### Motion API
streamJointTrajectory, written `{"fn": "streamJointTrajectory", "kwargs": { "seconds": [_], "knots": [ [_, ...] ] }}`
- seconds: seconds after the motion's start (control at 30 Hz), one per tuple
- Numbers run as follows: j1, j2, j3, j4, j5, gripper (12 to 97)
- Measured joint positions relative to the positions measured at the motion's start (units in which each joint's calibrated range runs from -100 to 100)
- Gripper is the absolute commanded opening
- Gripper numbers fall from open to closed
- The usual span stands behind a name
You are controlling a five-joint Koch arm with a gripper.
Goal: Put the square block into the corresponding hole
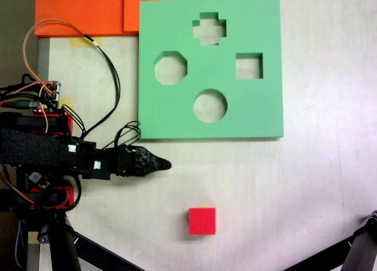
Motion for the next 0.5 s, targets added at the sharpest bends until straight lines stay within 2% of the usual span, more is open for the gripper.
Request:
{"fn": "streamJointTrajectory", "kwargs": {
  "seconds": [0.07, 0.2, 0.3, 0.5],
  "knots": [
    [-0.39, 0.0, 0.0, 0.0, 3.17, 48.5],
    [-1.71, 0.0, 0.0, -0.1, 19.49, 42.8],
    [-2.83, 0.0, 4.41, -1.76, 26.86, 42.0],
    [-2.25, 0.14, 26.16, -35.83, 37.02, 42.0]
  ]
}}
